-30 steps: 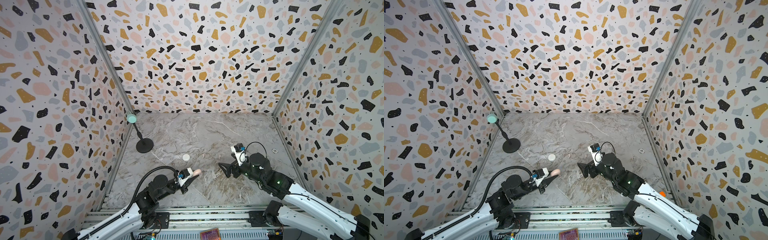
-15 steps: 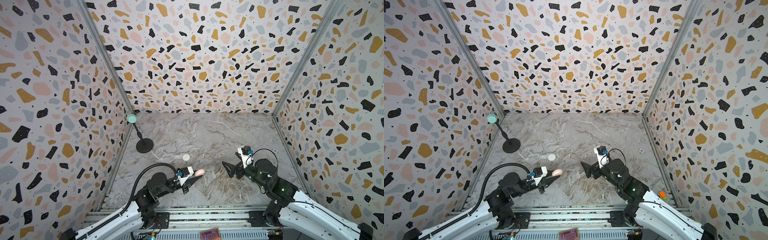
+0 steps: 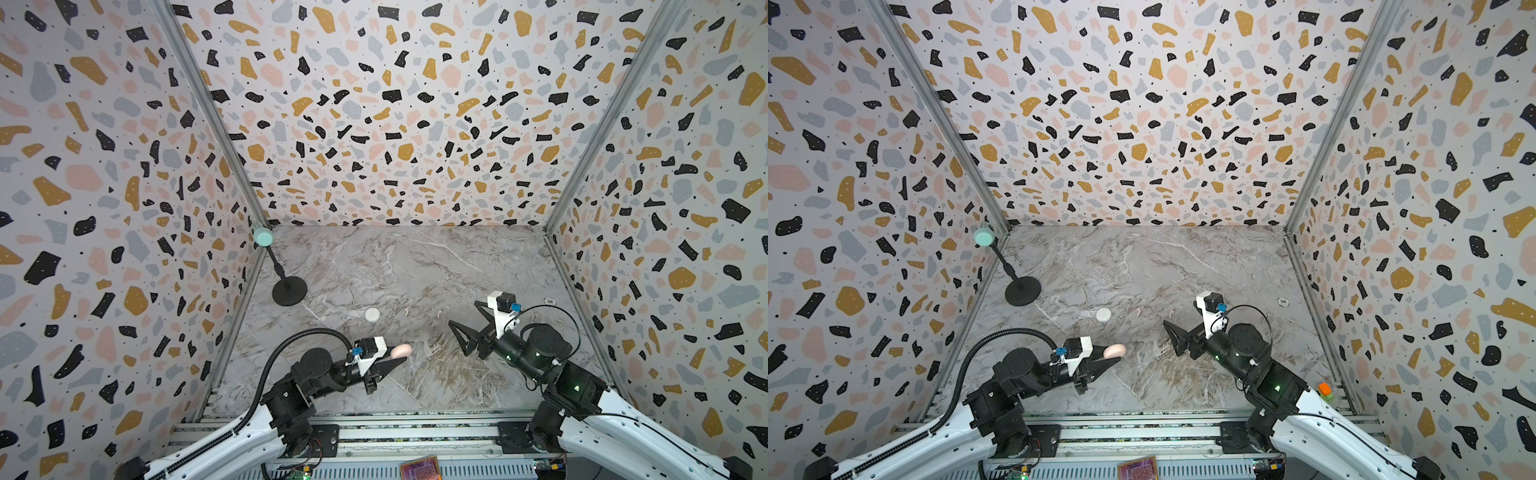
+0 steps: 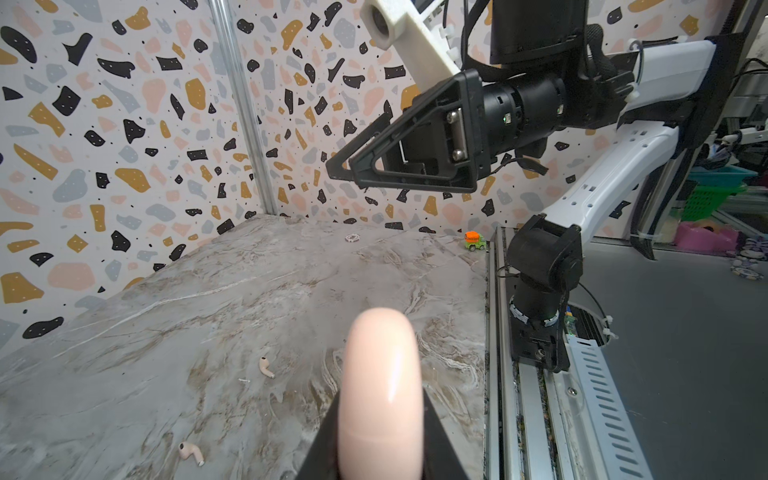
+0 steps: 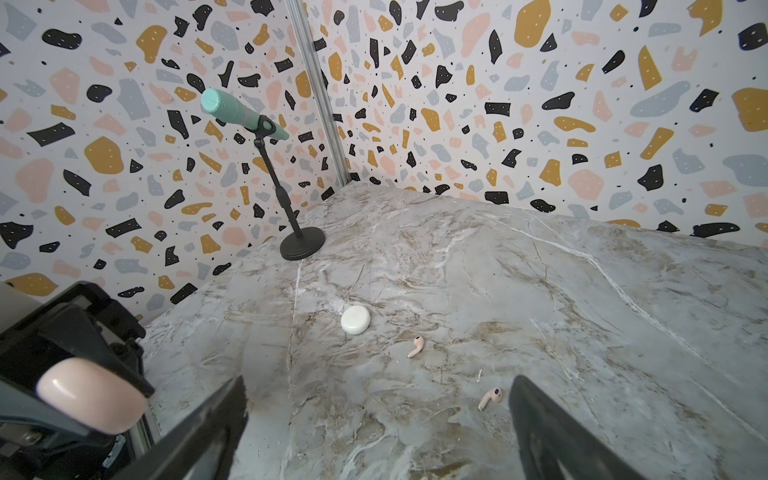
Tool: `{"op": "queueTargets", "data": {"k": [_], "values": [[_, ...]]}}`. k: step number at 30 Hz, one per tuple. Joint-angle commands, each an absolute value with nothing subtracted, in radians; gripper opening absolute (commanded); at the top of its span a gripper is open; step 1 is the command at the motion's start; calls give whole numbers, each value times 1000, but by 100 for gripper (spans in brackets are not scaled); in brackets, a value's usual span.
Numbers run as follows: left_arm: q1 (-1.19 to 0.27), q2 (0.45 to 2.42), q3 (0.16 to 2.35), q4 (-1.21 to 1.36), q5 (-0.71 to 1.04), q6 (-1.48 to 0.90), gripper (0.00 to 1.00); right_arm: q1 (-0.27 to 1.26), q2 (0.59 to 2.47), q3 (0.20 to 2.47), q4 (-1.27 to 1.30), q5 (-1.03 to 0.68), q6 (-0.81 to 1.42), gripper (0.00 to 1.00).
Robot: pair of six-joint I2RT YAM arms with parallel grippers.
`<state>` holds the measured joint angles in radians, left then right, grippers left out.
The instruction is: Insert the wireless bluetooth earbuds into the charging case
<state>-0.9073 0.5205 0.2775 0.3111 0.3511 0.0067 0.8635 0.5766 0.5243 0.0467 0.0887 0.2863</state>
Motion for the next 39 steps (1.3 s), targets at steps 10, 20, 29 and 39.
{"op": "queueTargets", "data": {"k": [10, 20, 29, 39], "values": [[-920, 534, 297, 357, 394, -1, 0, 917, 585, 547, 142, 42, 272, 99], [-920, 546, 299, 344, 388, -1, 0, 1022, 635, 532, 196, 9, 145, 99], [-919, 569, 304, 338, 388, 4, 0, 1104, 676, 527, 214, -7, 37, 99], [-919, 575, 304, 342, 403, 5, 0, 1195, 710, 524, 224, -5, -29, 99]]}}
